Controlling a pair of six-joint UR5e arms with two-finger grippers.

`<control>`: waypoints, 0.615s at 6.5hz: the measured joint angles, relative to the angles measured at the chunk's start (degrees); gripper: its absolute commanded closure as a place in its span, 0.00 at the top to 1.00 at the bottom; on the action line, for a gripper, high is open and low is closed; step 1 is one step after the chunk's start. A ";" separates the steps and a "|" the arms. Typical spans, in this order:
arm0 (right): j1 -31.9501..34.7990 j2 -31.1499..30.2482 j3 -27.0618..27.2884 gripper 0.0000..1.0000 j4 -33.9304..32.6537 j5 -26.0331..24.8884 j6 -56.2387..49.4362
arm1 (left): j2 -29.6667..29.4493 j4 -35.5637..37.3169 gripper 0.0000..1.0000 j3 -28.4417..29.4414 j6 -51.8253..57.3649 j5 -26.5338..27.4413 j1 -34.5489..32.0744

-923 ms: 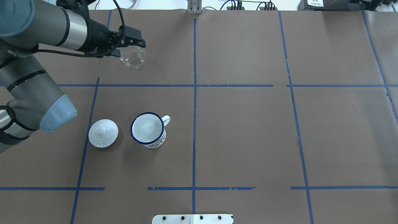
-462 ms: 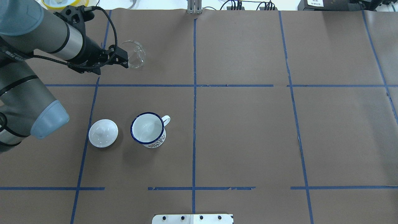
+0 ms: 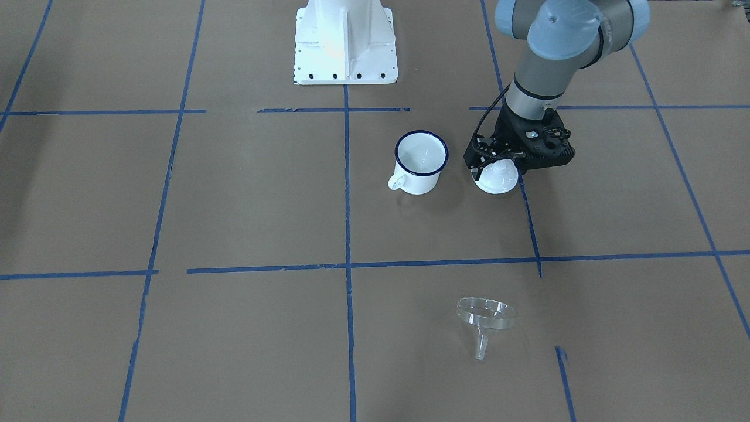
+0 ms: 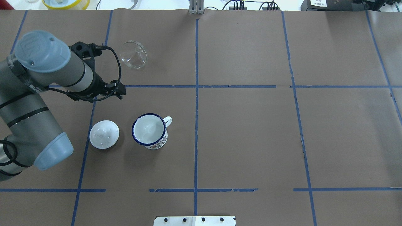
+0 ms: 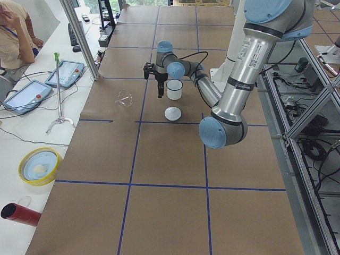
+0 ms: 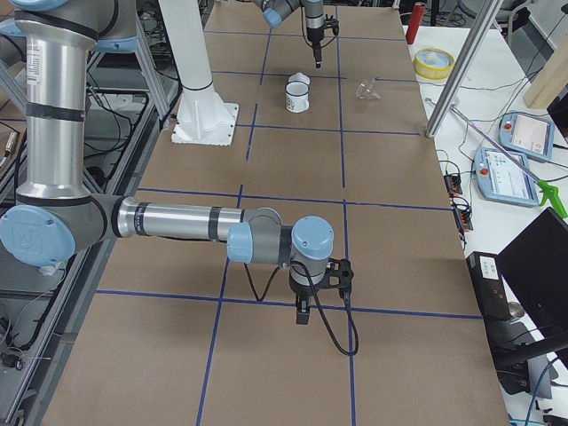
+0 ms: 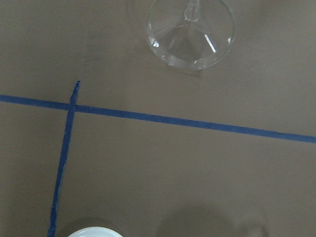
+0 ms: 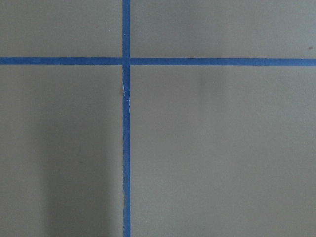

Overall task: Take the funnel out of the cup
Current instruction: 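Move the left gripper down onto the white lid and grasp it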

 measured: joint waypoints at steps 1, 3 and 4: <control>0.00 0.00 0.00 1.00 0.00 0.00 0.00 | 3.27 -3.29 1.00 0.05 -0.16 0.53 1.85; 0.00 0.00 0.03 1.00 0.00 0.00 0.00 | 9.32 -12.20 1.00 0.53 -2.06 2.66 5.40; 0.00 0.00 0.03 1.00 0.00 0.00 0.00 | 10.82 -14.33 1.00 0.71 -2.61 3.45 6.45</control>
